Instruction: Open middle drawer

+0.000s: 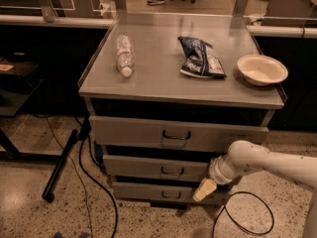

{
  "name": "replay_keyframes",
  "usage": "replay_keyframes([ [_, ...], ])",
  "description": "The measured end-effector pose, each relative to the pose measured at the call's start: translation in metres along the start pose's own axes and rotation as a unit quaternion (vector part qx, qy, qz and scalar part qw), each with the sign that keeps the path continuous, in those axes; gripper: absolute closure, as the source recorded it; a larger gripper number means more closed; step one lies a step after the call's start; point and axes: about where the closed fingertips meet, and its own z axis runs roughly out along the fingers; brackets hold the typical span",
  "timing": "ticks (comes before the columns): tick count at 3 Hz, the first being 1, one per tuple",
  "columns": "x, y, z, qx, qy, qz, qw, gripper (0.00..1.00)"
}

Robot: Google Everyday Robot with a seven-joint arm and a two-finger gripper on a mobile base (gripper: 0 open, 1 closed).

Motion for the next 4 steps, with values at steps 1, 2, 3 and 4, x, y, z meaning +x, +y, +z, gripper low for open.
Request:
replay_keyframes([
  [1, 0.001, 0.004, 0.01, -0.008, 0.012, -0.009, 0.9999, 0.0],
  [2, 0.001, 0.006, 0.008, -0.01, 0.014, -0.011, 0.9998, 0.0],
  [3, 0.009, 0.02, 0.003, -0.027, 0.024, -0.011, 0.9993, 0.04],
  [4, 0.009, 0.02, 0.003, -0.027, 0.024, -0.011, 0.9993, 0.27],
])
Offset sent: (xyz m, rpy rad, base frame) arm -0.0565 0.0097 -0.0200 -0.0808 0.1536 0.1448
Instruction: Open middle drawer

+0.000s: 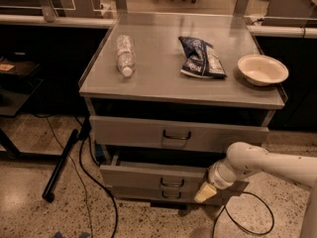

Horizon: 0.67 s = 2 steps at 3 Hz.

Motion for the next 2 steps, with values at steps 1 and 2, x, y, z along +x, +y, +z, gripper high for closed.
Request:
replay_keyframes([
  [1, 0.0, 0.0, 0.0, 0.0, 0.0, 0.0, 1.0, 0.58],
  [2, 0.0, 0.0, 0.0, 0.0, 0.0, 0.0, 1.0, 0.81],
])
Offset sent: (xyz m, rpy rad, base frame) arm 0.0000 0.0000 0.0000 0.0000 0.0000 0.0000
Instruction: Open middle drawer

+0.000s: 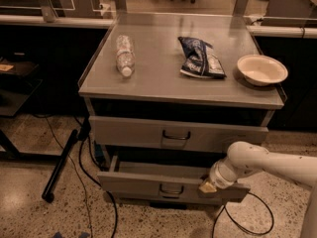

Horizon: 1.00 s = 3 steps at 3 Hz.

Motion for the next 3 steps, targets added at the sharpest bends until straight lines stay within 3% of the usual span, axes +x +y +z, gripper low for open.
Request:
replay_keyframes([
  [1, 0.0, 0.0, 0.0, 0.0, 0.0, 0.0, 1.0, 1.0],
  [2, 0.0, 0.0, -0.003, 0.0, 0.0, 0.0, 1.0, 1.0],
  [3, 0.01, 0.033, -0.032, -0.012, -0.005, 0.014, 0.9998, 1.0],
])
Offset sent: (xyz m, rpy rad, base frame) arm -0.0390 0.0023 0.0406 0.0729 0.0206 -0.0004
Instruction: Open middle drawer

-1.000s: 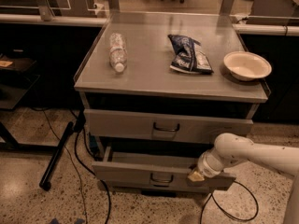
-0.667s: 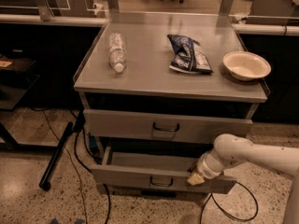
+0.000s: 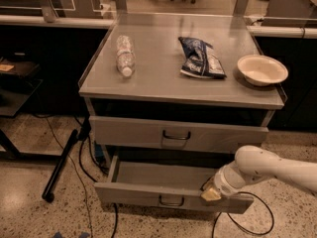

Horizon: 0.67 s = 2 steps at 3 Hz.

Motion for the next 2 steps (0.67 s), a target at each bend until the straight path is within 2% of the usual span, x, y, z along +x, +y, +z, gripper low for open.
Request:
replay_keyframes([
  [2, 0.0068, 0.0064, -0.0017, -0.005, 0.002, 0.008, 1.0, 1.0],
])
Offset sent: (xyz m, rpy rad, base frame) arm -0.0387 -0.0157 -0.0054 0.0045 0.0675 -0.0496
